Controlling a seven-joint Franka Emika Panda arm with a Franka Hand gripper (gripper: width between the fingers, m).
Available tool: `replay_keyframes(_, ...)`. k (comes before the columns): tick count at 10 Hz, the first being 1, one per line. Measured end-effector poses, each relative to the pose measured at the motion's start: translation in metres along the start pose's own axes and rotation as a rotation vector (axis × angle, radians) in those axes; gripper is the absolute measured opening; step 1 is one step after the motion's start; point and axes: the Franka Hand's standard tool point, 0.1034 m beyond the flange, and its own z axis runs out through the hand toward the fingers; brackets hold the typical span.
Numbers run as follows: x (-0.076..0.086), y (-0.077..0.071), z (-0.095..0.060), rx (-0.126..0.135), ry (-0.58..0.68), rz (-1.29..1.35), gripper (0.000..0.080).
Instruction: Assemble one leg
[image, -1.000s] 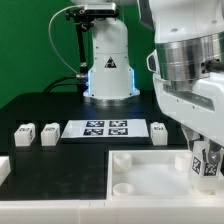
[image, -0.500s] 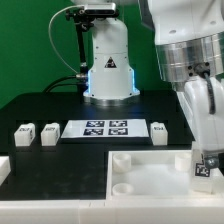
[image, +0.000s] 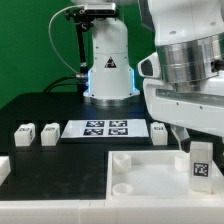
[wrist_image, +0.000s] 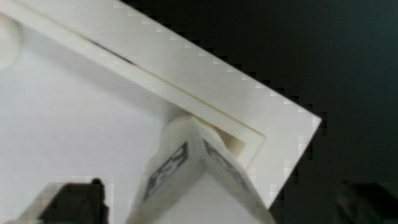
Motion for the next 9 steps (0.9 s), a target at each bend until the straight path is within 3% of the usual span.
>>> replay_keyframes(2, 0.0011, 0.0006, 0.0008, -0.005, 0.003, -0.227, 0.0649)
replay_keyframes(3, 0.0049, 0.0011, 0.0027, -0.03, 0.017, -0.436, 0.0649)
replay_keyframes(6, 0.0063, 0.0003, 0.0026, -0.038, 0.021, -0.499, 0.0618)
replay_keyframes(7, 0.0055, -0.0001, 0.0028, -0.034, 0.019, -0.446, 0.0433)
replay_keyframes(8, 0.0048, 0.0009, 0.0037, -0.03, 0.015, -0.288, 0.0309)
replay_keyframes(9, 0.0053, 0.0015, 0.0039, -0.028, 0.015, -0.191, 0.0309)
